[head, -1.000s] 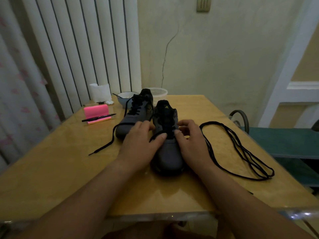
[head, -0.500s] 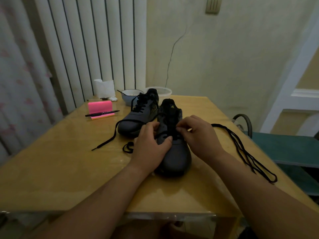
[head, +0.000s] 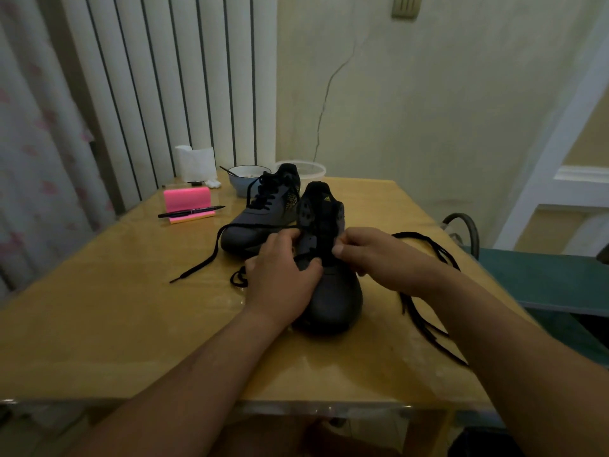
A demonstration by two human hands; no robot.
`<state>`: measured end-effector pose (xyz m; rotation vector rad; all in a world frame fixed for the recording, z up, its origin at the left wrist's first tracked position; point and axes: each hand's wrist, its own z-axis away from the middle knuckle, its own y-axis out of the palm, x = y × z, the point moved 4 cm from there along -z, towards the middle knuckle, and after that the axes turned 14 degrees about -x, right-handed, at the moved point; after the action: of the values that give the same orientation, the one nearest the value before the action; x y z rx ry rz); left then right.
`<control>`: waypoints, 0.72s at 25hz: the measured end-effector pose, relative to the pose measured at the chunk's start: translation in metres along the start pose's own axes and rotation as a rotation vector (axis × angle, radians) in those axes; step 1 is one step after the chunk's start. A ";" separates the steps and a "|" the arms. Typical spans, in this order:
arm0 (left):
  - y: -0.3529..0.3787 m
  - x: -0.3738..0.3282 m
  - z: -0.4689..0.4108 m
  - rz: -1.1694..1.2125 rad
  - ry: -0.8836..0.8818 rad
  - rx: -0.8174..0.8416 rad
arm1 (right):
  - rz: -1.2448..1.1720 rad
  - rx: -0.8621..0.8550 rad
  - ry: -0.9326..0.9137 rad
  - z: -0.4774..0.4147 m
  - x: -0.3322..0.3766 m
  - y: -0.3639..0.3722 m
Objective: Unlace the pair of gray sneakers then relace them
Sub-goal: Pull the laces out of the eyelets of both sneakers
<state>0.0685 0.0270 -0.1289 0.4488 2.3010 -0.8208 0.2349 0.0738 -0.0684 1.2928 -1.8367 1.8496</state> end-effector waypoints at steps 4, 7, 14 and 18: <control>0.002 0.002 0.001 0.020 0.000 0.015 | -0.200 -0.061 0.170 0.006 -0.010 0.004; 0.002 0.003 0.001 0.042 0.000 0.022 | -0.066 -0.206 0.210 -0.004 -0.005 0.005; 0.000 0.002 0.002 0.035 0.006 0.014 | -0.161 -0.123 0.283 -0.012 -0.004 0.002; 0.001 0.002 0.000 0.022 -0.022 0.019 | -0.497 -0.003 0.270 0.009 -0.022 -0.001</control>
<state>0.0678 0.0279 -0.1304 0.4701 2.2657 -0.8331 0.2524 0.0752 -0.0847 1.2779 -1.2421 1.6470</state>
